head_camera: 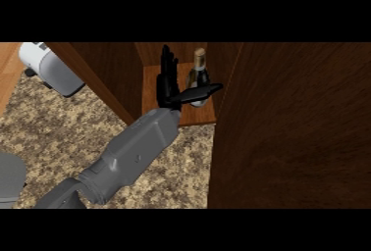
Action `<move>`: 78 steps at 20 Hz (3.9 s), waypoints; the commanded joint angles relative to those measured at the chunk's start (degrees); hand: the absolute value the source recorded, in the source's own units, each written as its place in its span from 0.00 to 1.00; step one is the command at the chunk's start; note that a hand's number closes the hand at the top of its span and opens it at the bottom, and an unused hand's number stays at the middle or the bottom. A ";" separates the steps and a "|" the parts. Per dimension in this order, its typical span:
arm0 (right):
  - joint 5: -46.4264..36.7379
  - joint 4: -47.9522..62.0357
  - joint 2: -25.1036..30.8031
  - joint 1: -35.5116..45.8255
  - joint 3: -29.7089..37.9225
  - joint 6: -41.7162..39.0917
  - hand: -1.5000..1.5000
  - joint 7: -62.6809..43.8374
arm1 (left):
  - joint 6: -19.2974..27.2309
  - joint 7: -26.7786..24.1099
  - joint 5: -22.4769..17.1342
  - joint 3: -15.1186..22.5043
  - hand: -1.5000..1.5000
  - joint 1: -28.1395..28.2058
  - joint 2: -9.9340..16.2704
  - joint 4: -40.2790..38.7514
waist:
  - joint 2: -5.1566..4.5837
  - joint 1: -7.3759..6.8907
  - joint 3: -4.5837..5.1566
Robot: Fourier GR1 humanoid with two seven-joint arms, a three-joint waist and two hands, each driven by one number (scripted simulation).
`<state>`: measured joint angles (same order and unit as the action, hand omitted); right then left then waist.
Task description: Pick up the wine, place it into the cabinet and close the cabinet
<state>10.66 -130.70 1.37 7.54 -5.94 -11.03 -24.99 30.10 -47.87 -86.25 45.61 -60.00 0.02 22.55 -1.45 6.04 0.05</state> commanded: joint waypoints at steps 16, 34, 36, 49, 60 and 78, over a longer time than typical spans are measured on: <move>4.07 -5.32 2.34 -3.55 3.65 -0.48 0.00 -3.04 | 3.17 -4.61 -3.56 7.73 0.00 3.97 -0.01 13.01 | 1.10 -3.27 -0.07; -2.74 -5.11 -0.03 -4.40 0.20 3.04 0.00 -3.04 | 2.61 -5.58 12.47 5.93 0.00 18.82 4.18 27.15 | 1.56 -6.10 -0.05; -4.88 -7.47 -0.65 -6.39 -2.80 3.25 0.00 -3.62 | 4.02 -4.49 14.12 6.73 0.00 21.18 4.70 32.96 | 1.64 -6.13 -0.05; 1.86 -3.03 2.59 -3.69 2.78 -0.72 0.00 -1.84 | 0.77 2.22 24.73 9.17 0.00 36.60 23.17 60.82 | 1.57 -6.58 -0.07; 8.86 -10.16 8.28 -8.57 -0.93 -10.75 1.00 -4.23 | -6.87 4.07 26.42 5.80 1.00 49.73 39.88 79.88 | 1.67 -6.46 -0.07; -5.22 -9.23 -1.31 0.13 -41.22 3.12 1.00 -18.72 | -23.56 -2.69 15.71 -13.50 0.00 71.28 60.01 86.33 | 2.23 -7.33 0.18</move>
<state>11.04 -137.41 1.25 4.20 -35.76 -12.02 -39.42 10.18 -49.10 -67.56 36.33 7.76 57.32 109.44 0.61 -1.11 0.13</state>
